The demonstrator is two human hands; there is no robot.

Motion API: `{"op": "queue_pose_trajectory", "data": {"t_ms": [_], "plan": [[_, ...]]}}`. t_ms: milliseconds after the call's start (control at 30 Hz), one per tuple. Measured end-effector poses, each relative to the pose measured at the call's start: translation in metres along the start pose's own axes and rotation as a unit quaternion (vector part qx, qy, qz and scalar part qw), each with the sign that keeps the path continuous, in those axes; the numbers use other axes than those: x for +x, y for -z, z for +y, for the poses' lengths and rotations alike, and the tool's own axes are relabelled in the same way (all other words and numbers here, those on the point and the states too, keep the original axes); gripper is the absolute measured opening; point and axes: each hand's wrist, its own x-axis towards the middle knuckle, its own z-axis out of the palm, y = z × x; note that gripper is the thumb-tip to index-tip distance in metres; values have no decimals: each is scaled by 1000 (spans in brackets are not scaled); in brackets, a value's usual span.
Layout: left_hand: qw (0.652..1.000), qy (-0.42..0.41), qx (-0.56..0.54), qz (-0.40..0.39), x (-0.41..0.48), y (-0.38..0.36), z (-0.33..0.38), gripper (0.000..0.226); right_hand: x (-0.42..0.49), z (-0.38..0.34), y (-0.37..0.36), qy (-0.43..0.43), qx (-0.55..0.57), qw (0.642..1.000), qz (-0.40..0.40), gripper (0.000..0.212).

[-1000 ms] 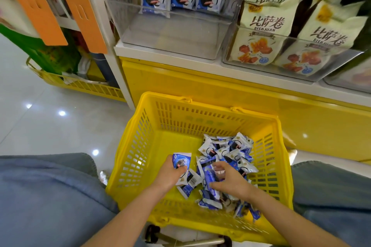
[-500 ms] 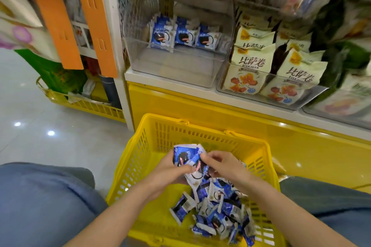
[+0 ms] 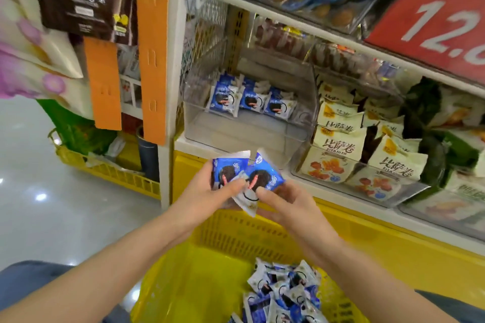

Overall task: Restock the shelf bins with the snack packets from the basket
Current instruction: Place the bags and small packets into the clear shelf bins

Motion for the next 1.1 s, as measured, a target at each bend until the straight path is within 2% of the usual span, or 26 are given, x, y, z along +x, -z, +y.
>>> {"op": "queue_pose_trajectory", "data": {"t_ms": [100, 200, 300, 367, 467, 633, 700, 867, 1100], "plan": [[999, -5, 28, 20, 18, 16, 14, 36, 28, -37, -5, 83, -53, 993, 58, 16], [997, -22, 28, 69, 33, 32, 27, 24, 76, -76, -4, 136, -91, 976, 144, 11], [994, -41, -1, 98, 40, 46, 41, 20, 134, -100, -5, 157, -135, 961, 183, 28], [993, -47, -10, 111, 42, 54, 48, 22, 171, -105, -9, 142, -235, 947, 167, 34], [991, -46, -5, 128, 46, 66, 56, 28, 219, -97, -19, 122, -378, 912, 100, 36], [990, -22, -26, 137, 53, 79, 65, 29, 268, -77, -34, 102, -539, 836, 3, 37], [990, -23, -29, 139, 56, 81, 66, 28, 278, -75, -35, 104, -558, 823, 5, 36], [988, -4, -36, 148, 63, 84, 65, 29, 291, -73, -33, 135, -547, 826, 14, 28], [987, 23, -68, 145, 65, 78, 61, 30, 283, -75, -28, 160, -569, 806, 10, 37]]}}
